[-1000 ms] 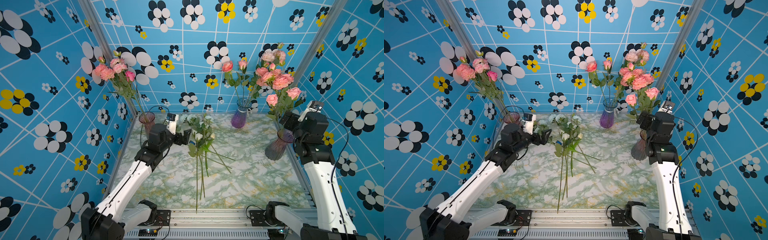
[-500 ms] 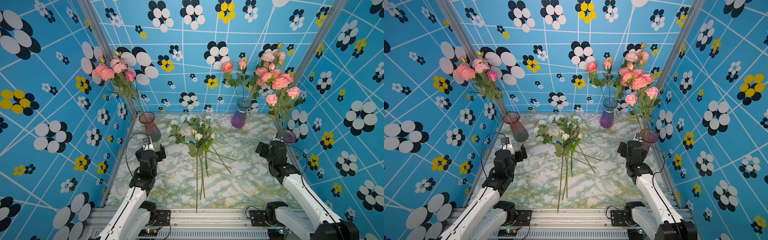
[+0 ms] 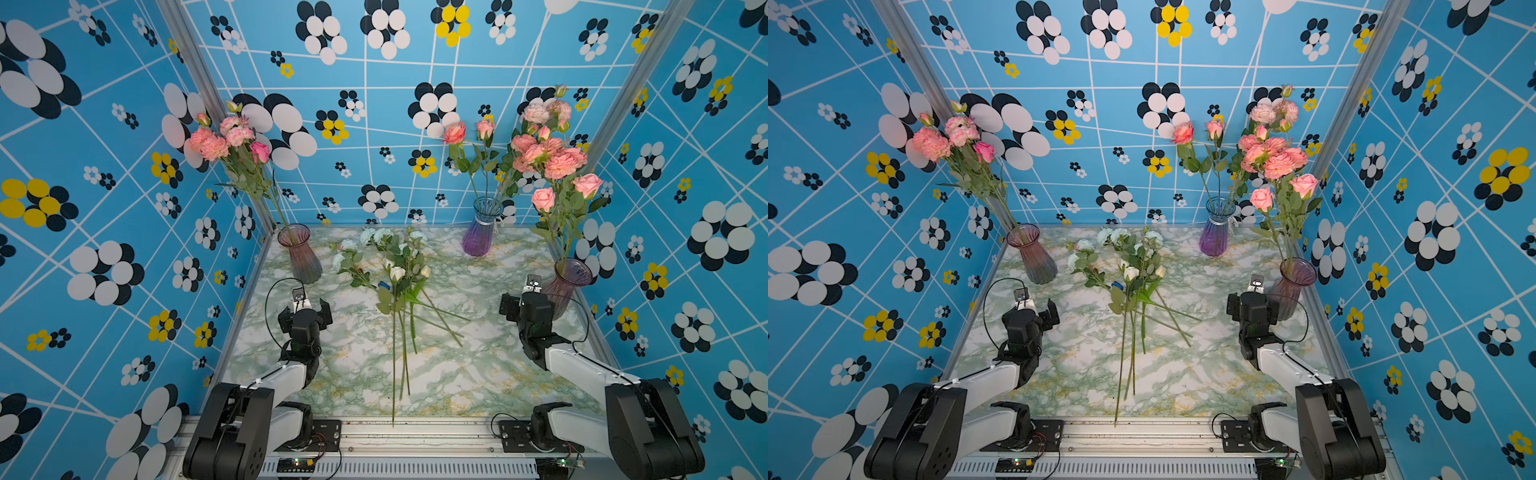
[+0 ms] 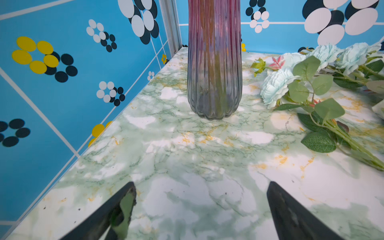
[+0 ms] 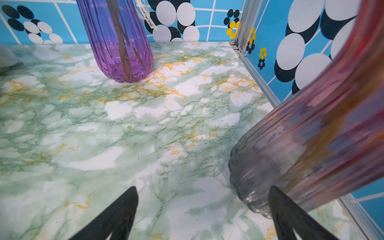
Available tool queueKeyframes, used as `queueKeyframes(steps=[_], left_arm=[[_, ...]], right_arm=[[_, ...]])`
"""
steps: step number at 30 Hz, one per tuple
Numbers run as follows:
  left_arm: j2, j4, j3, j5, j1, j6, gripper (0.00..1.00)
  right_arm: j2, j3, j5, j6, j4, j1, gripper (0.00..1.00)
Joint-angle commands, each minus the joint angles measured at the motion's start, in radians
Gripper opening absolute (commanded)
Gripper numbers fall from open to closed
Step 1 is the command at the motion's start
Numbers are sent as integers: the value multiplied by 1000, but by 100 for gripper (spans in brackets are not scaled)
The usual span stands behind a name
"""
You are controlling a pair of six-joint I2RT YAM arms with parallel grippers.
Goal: Place the pink flowers into the vase
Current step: Reset both arms
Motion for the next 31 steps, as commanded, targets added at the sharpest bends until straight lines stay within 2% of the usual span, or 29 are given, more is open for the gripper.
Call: queueKeyframes(steps=[1, 5, 8, 10, 11, 13, 15, 16, 31], left_arm=[[83, 244, -7, 88, 50, 3, 100], [262, 462, -16, 192, 86, 9, 99], [268, 432, -10, 252, 90, 14, 100], [370, 542, 2, 292, 89, 44, 99], [363, 523, 5, 318, 91, 43, 100], [300, 310, 63, 285, 94, 18, 100], [321, 254, 118, 302, 87, 46, 100], [308, 174, 146, 299, 83, 45, 100], [316, 187, 152, 273, 62, 64, 100]], right_arm=[[64, -34, -39, -86, 260, 5, 99], [143, -16, -94, -90, 325, -9, 99], [240, -54, -145, -71, 467, -40, 99], [276, -70, -184, -71, 547, -68, 99], [263, -57, -206, -69, 495, -76, 99], [261, -5, -260, -46, 395, -111, 99], [259, 32, -185, -10, 315, -112, 99], [263, 25, -184, -13, 340, -112, 99], [262, 30, -189, -14, 328, -111, 99]])
